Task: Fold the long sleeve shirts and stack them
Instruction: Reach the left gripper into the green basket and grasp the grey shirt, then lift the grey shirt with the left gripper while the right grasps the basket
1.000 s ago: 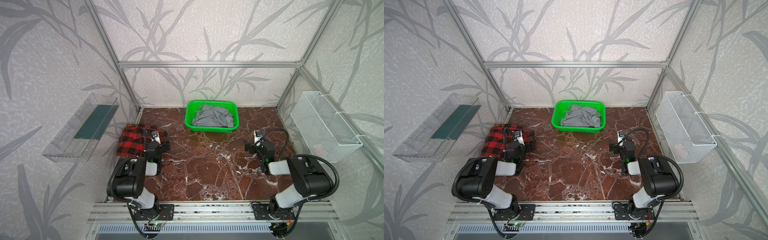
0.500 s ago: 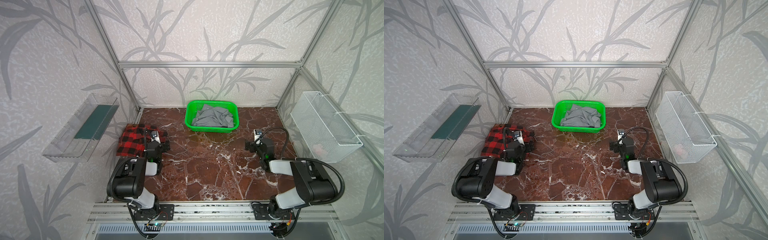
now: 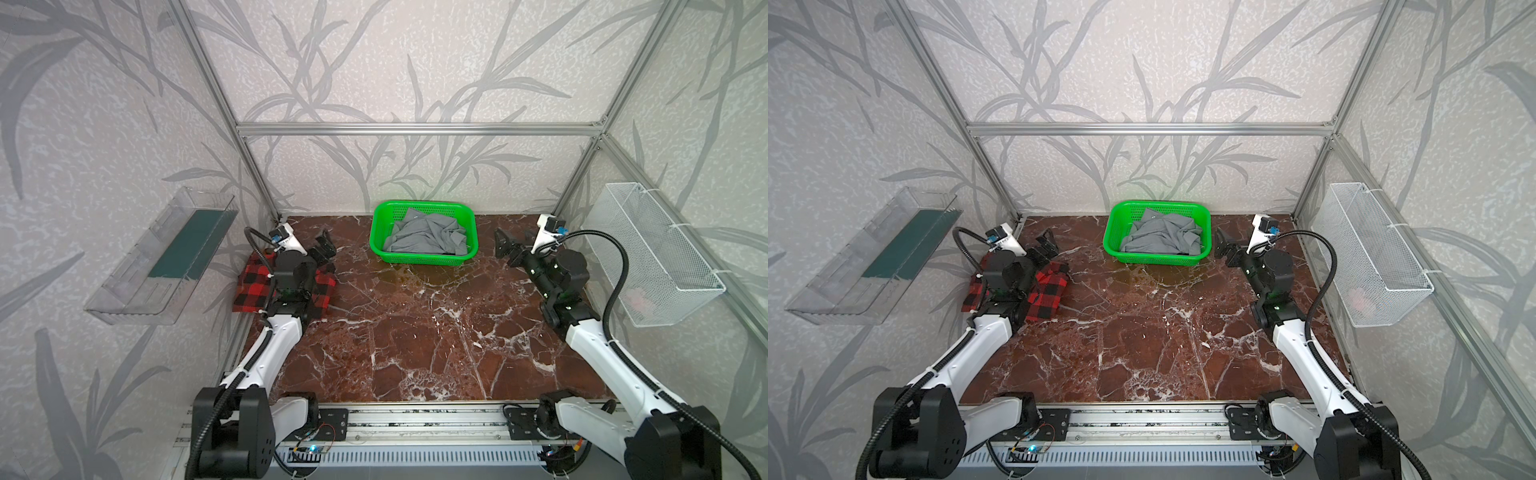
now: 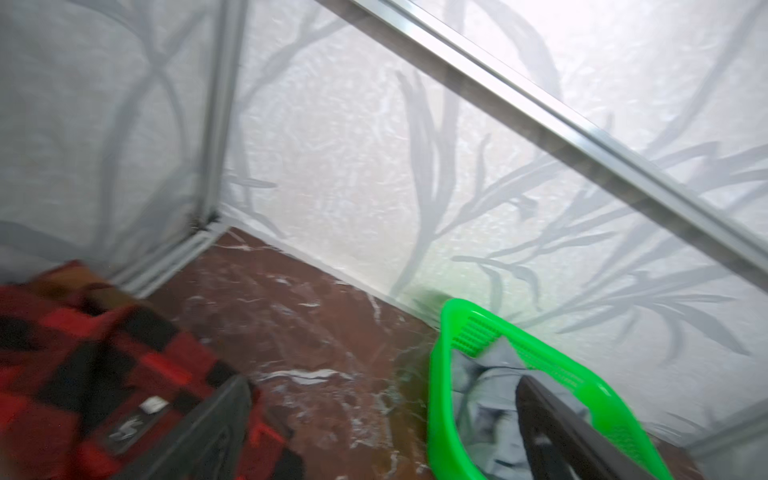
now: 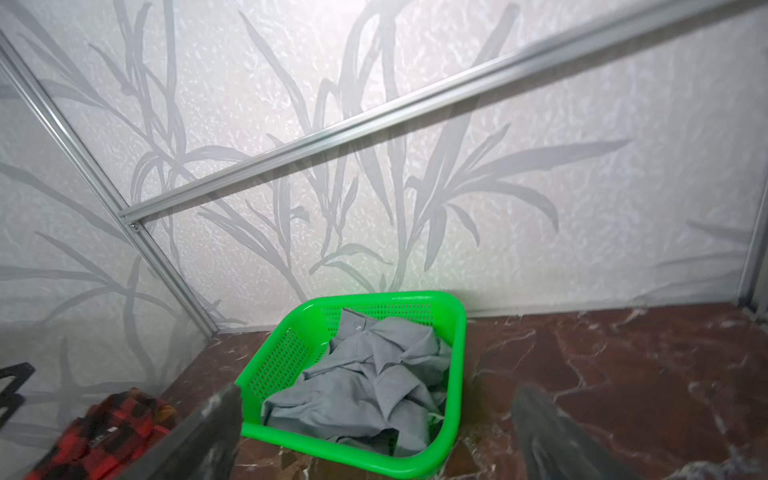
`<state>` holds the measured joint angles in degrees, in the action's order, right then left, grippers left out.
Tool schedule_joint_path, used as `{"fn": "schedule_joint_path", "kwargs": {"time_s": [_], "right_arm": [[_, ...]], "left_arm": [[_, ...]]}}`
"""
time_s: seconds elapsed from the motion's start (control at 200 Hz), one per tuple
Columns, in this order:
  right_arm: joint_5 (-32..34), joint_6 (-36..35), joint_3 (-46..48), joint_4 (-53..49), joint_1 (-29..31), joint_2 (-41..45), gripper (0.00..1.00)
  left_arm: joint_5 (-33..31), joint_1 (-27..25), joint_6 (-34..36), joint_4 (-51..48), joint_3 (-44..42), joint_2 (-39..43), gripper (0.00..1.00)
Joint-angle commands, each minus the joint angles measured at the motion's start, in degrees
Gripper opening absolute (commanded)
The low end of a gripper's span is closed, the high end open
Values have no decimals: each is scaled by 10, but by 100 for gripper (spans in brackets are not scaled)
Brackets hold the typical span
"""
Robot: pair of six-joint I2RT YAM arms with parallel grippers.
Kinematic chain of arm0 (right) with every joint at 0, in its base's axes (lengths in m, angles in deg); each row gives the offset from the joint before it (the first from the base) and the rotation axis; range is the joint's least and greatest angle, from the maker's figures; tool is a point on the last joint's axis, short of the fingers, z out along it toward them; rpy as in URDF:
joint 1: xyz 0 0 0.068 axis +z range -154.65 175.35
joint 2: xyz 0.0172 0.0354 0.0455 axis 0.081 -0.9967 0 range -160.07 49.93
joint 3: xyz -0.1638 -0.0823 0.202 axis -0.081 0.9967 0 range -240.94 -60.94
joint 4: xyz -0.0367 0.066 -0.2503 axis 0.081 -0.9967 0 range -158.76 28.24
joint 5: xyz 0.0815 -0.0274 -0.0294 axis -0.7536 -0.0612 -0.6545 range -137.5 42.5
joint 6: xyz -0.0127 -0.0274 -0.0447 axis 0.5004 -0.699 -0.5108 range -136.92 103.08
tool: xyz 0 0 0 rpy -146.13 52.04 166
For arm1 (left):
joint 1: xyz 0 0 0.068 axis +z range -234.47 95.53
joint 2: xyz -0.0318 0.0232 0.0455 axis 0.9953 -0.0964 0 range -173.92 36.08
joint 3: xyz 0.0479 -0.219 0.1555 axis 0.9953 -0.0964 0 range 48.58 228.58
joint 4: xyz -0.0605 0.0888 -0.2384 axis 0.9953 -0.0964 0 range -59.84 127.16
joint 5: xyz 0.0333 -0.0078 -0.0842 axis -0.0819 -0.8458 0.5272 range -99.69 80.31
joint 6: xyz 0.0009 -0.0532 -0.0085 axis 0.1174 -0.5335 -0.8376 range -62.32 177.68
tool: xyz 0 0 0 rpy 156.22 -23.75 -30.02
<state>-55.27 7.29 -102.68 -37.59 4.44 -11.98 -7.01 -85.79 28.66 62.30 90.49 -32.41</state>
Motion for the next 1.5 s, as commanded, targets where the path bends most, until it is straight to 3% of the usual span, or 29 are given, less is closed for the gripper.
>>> {"fn": "schedule_joint_path", "kwargs": {"time_s": [0.0, 0.08, 0.17, 0.31, 0.485, 0.6, 0.84, 0.915, 1.02, 1.1, 1.185, 1.265, 1.39, 1.495], "right_arm": [[-30, 86, -36, -98, -6, -19, 99], [-41, 46, -114, -218, -6, -55, 99], [-42, 19, -165, -291, -7, -86, 99], [-20, 27, -176, -319, -6, -97, 99], [-4, 17, -209, -393, -6, -109, 99], [13, 17, -208, -415, -7, -89, 99], [22, 8, -195, -445, -6, -41, 99], [15, 10, -189, -444, -6, -30, 99], [9, 12, -187, -445, -5, -26, 99], [-2, 18, -185, -441, -5, -30, 100], [-15, 28, -180, -429, -5, -43, 98], [-21, 37, -186, -430, -5, -64, 96], [-19, 50, -199, -416, -4, -99, 93], [-10, 58, -221, -412, -4, -145, 91]], "left_arm": [[115, -54, -13, -112, 87, -40, 99], [38, -140, 60, -158, 140, -66, 99], [-2, -206, 104, -192, 202, -121, 99], [-28, -268, 154, -261, 326, -237, 99], [-48, -331, 203, -398, 549, -421, 99], [-65, -359, 216, -482, 704, -543, 99], [-34, -378, 201, -615, 982, -751, 99], [-29, -378, 192, -630, 1032, -792, 99], [-26, -377, 180, -609, 1028, -805, 99], [-25, -373, 176, -611, 1036, -815, 87], [-16, -367, 165, -609, 1039, -820, 62], [6, -359, 158, -602, 1046, -816, 30], [4, -354, 154, -586, 1051, -789, 0], [-6, -350, 159, -581, 1057, -752, 0]]}}
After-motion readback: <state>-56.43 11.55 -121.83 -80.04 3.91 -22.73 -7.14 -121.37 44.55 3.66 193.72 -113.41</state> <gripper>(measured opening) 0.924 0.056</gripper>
